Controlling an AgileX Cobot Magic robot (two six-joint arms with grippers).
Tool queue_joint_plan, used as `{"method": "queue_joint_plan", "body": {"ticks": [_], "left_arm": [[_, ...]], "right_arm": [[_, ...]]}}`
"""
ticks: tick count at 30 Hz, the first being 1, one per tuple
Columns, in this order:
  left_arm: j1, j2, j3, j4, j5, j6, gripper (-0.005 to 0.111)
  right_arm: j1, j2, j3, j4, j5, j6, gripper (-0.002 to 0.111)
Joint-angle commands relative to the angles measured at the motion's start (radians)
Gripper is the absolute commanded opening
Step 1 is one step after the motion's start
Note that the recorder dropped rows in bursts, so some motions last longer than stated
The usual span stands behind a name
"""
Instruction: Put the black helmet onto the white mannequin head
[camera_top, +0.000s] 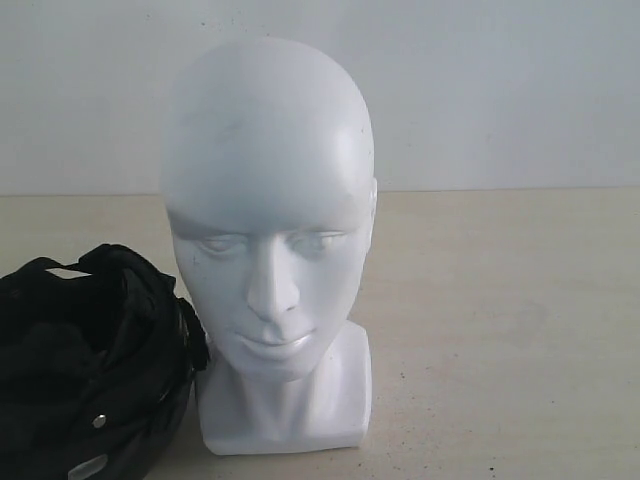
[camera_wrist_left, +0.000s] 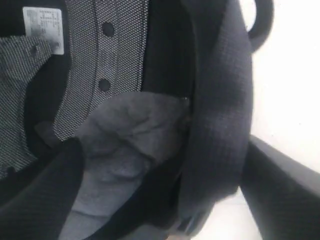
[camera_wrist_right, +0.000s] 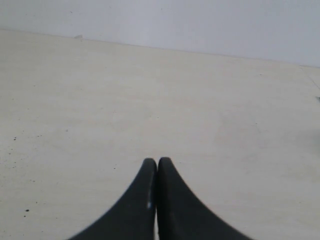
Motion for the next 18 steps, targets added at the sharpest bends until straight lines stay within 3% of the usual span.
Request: {"method": "queue_joint_plan", "body": {"ticks": [1, 9, 15, 17, 18], "left_arm": [[-0.003, 0.045, 0.012, -0.036, -0.016, 0.01, 0.071], [-0.003, 0.075, 0.012, -0.179, -0.037, 0.098, 0.038], [-0.003, 0.075, 0.012, -0.262, -0.031, 0.136, 0.037], [-0.003, 0.075, 0.012, -0.266, -0.049, 0.136, 0.041], [-0.003, 0.075, 0.012, -0.266, -0.049, 0.136, 0.048]], "right_arm": [[-0.004, -0.005, 0.0, -0.005, -0.011, 0.0, 0.0], [-0.004, -0.005, 0.0, -0.005, -0.011, 0.0, 0.0], [-0.004, -0.005, 0.0, -0.005, -0.011, 0.0, 0.0], [-0.004, -0.005, 0.0, -0.005, -0.011, 0.0, 0.0], [-0.004, -0.005, 0.0, -0.005, -0.011, 0.0, 0.0]]}}
